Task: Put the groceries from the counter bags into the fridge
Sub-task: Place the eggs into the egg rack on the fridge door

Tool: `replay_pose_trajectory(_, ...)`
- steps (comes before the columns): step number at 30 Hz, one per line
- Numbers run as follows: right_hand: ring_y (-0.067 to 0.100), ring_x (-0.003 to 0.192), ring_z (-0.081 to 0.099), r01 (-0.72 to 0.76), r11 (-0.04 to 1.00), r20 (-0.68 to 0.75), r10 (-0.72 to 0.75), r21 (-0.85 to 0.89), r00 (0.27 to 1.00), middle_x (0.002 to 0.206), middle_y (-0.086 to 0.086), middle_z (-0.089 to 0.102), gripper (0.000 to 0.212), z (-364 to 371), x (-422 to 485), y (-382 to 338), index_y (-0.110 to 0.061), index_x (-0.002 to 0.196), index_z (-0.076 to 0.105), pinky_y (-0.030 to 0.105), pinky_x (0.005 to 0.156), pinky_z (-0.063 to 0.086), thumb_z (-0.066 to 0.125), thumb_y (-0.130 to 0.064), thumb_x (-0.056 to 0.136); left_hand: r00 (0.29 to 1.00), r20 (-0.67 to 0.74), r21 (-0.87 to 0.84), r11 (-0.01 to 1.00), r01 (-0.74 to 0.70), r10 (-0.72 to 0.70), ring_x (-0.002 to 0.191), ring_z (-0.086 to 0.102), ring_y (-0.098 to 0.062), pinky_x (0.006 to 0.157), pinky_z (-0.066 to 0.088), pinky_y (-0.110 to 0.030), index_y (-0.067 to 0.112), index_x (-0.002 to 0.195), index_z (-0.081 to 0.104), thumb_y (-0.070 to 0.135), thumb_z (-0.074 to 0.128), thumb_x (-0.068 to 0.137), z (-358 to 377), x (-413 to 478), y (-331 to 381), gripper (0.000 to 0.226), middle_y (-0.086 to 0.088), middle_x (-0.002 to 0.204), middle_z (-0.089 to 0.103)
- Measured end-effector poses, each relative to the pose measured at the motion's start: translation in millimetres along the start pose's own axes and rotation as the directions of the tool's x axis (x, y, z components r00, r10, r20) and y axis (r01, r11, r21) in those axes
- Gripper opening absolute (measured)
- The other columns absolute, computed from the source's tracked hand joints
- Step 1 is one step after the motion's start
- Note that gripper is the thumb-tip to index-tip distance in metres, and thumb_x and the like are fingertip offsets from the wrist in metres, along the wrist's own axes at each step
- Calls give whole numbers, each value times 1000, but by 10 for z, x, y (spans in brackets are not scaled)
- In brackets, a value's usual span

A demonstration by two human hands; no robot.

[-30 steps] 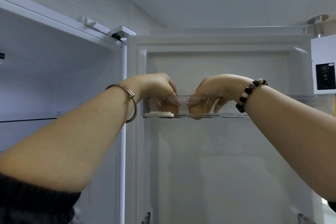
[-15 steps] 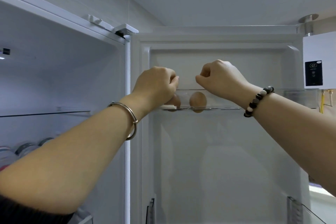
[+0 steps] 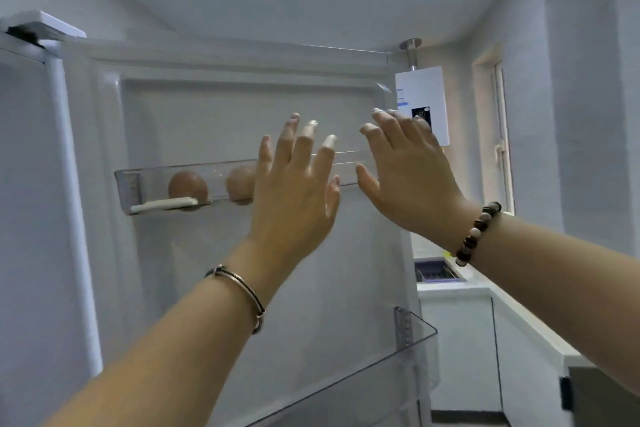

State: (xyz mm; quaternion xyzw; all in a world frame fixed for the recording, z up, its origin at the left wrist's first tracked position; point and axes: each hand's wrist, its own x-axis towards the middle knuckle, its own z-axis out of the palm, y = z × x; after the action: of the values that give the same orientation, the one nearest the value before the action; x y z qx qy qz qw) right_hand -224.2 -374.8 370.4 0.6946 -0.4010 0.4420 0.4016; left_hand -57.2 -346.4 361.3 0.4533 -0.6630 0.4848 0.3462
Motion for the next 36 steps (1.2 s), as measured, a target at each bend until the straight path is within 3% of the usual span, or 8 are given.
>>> replay_pose_trajectory(5, 36, 137, 30, -59, 975, 152, 93, -213, 984, 146, 18, 36, 58, -266, -577, 789, -7, 134, 43, 56, 111, 20, 46, -44, 89, 997, 64, -91, 996, -28, 34, 141, 21, -37, 110, 18, -58, 15, 139, 36, 39, 40, 90, 357, 151, 901, 55, -17, 148, 33)
replay_pose_trajectory(8, 34, 142, 17, -124, 947, 233, 198, -297, 952, 153, 16, 23, 65, -498, -1012, 1340, -11, 143, 32, 54, 114, 8, 48, -46, 91, 994, 81, -153, 986, -64, 77, 144, 11, -35, 112, 6, -55, 18, 146, 24, 42, 48, 90, 495, 278, 1599, 65, -15, 155, 19)
replay_pose_trajectory(10, 32, 144, 11, -163, 921, 260, 264, -353, 929, 156, 14, 16, 67, -679, -1324, 1738, -13, 146, 26, 52, 114, 1, 43, -48, 92, 990, 86, -225, 970, -88, 110, 145, -4, -32, 112, -5, -52, 22, 150, 11, 46, 43, 93, 544, 362, 2122, 70, -11, 159, 3)
replay_pose_trajectory(14, 31, 145, 3, -190, 845, 326, 387, -500, 863, 158, 12, 6, 71, -1078, -1938, 2596, -15, 149, 17, 52, 114, -1, 27, -55, 91, 979, 106, -389, 913, -120, 174, 140, -28, -25, 111, -17, -50, 28, 149, -10, 50, 31, 95, 669, 515, 3273, 71, -3, 156, -24)
replay_pose_trajectory(18, 32, 146, 1, -178, 725, 340, 506, -665, 793, 158, 14, 3, 70, -1594, -2588, 3445, -13, 150, 13, 52, 114, 1, 30, -53, 94, 961, 127, -567, 813, -132, 245, 136, -36, -22, 109, -22, -48, 30, 147, -16, 52, 26, 96, 771, 651, 4565, 70, 1, 152, -32)
replay_pose_trajectory(22, 35, 143, 17, -200, 587, 302, 643, -784, 704, 155, 18, 19, 70, -2118, -3195, 4149, -9, 146, 29, 57, 112, 13, 23, -53, 91, 933, 110, -701, 692, -172, 343, 137, -35, -22, 111, -20, -49, 29, 148, -16, 50, 22, 97, 764, 714, 5780, 67, 1, 153, -30)
replay_pose_trajectory(28, 28, 146, -5, -231, 427, 238, 792, -875, 562, 158, 12, 0, 70, -2691, -4010, 4962, -12, 150, 12, 53, 114, -1, 32, -51, 95, 877, 78, -824, 525, -211, 474, 141, -27, -26, 113, -11, -53, 28, 148, -13, 51, 23, 97, 769, 743, 7215, 67, -3, 156, -21)
replay_pose_trajectory(36, 28, 146, 4, -272, 250, 122, 903, -929, 412, 158, 11, 10, 68, -2992, -4986, 5631, -11, 149, 19, 50, 115, 3, 40, -46, 94, 819, -75, -916, 286, -282, 569, 145, -14, -29, 113, -5, -55, 25, 151, 1, 48, 33, 96, 955, 654, 8678, 67, -5, 159, -8)
